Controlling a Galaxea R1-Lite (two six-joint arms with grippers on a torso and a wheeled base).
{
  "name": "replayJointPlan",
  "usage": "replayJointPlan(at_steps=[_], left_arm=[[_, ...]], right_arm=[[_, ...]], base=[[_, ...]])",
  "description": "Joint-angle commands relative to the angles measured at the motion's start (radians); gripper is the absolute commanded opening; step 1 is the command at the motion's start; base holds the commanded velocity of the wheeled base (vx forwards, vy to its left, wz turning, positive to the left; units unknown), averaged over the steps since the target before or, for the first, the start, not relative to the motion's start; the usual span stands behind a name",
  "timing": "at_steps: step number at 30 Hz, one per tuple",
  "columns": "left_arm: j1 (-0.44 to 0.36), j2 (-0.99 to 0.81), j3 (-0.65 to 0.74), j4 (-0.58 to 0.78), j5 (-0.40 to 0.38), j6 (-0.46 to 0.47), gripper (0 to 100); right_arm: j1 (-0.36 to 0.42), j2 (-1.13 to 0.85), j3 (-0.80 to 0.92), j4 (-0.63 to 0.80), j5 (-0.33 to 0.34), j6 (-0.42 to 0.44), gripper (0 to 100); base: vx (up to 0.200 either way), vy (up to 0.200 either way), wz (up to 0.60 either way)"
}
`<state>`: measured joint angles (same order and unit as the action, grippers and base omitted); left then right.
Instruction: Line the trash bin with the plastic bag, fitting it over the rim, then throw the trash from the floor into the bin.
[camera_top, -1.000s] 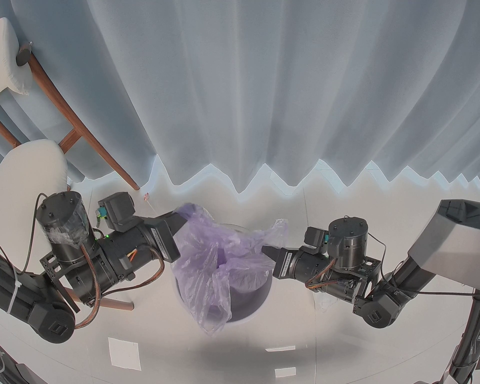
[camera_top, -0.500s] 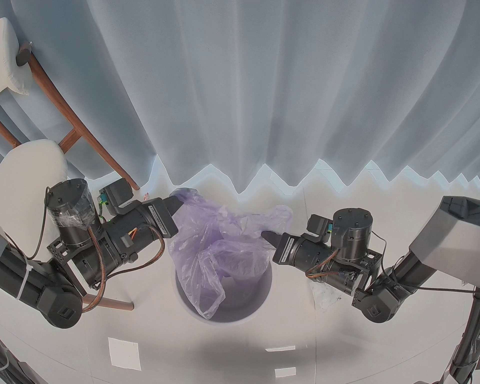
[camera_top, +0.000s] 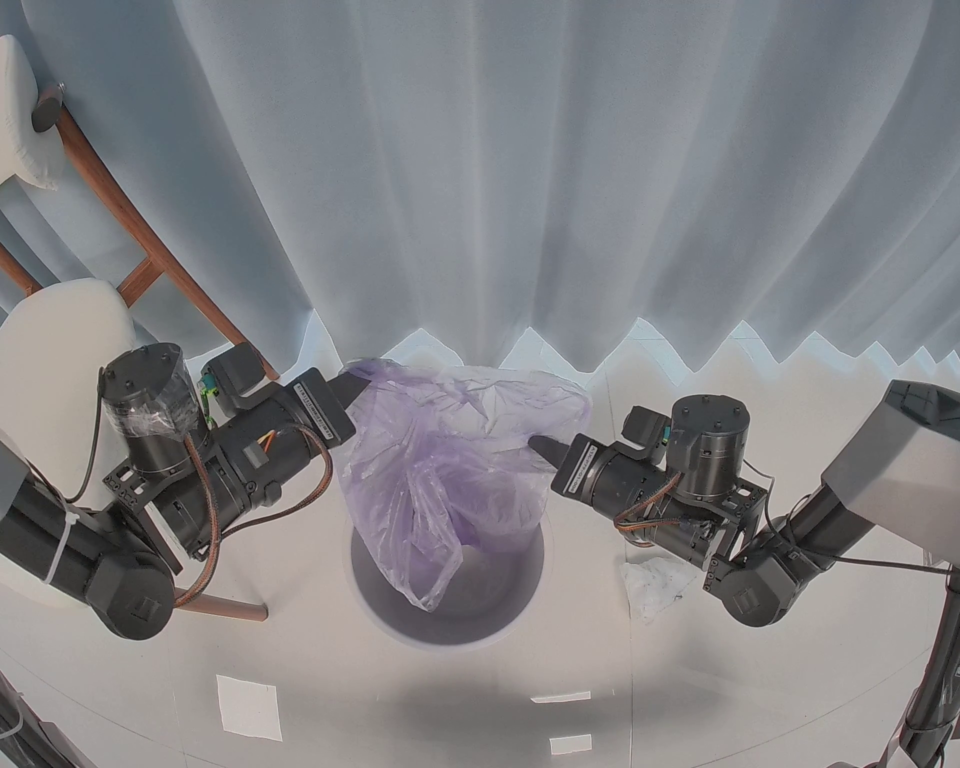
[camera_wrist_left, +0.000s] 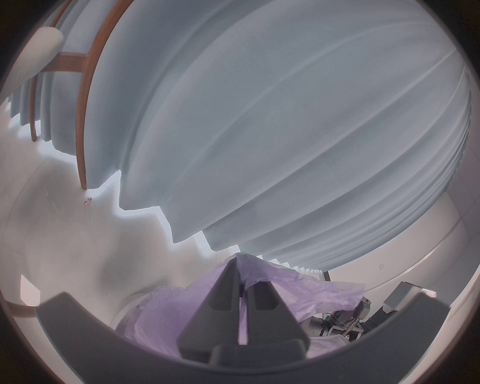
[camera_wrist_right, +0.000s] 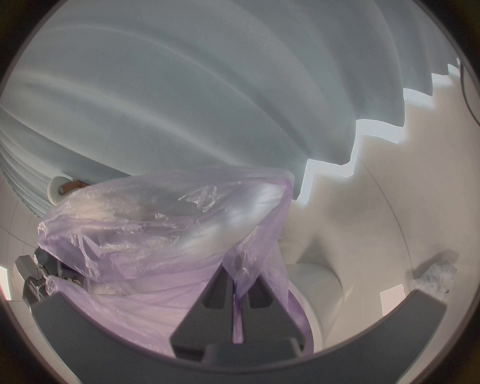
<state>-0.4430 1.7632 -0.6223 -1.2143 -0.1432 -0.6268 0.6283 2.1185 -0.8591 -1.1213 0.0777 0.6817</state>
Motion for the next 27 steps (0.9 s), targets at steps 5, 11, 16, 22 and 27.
replayJointPlan(at_steps=[5, 11, 16, 22, 27], left_arm=[[0.021, 0.025, -0.034, -0.001, -0.001, -0.057, 0], [0.041, 0.032, -0.048, -0.001, -0.001, -0.083, 0], [0.061, 0.068, -0.063, -0.001, -0.001, -0.085, 0], [0.092, 0.107, -0.082, -0.007, -0.001, -0.093, 0], [0.098, 0.130, -0.092, -0.027, -0.001, -0.129, 0]], right_arm=[[-0.022, 0.015, -0.041, 0.006, 0.001, 0.025, 0], [-0.032, 0.015, -0.058, 0.031, 0.001, 0.052, 0], [-0.041, 0.032, -0.074, 0.029, 0.001, 0.053, 0], [-0.061, 0.038, -0.086, 0.031, 0.001, 0.053, 0], [-0.061, 0.052, -0.089, 0.029, 0.001, 0.053, 0]], base=[[0.000, 0.000, 0.00], [0.000, 0.000, 0.00], [0.000, 0.000, 0.00], [0.000, 0.000, 0.00], [0.000, 0.000, 0.00]])
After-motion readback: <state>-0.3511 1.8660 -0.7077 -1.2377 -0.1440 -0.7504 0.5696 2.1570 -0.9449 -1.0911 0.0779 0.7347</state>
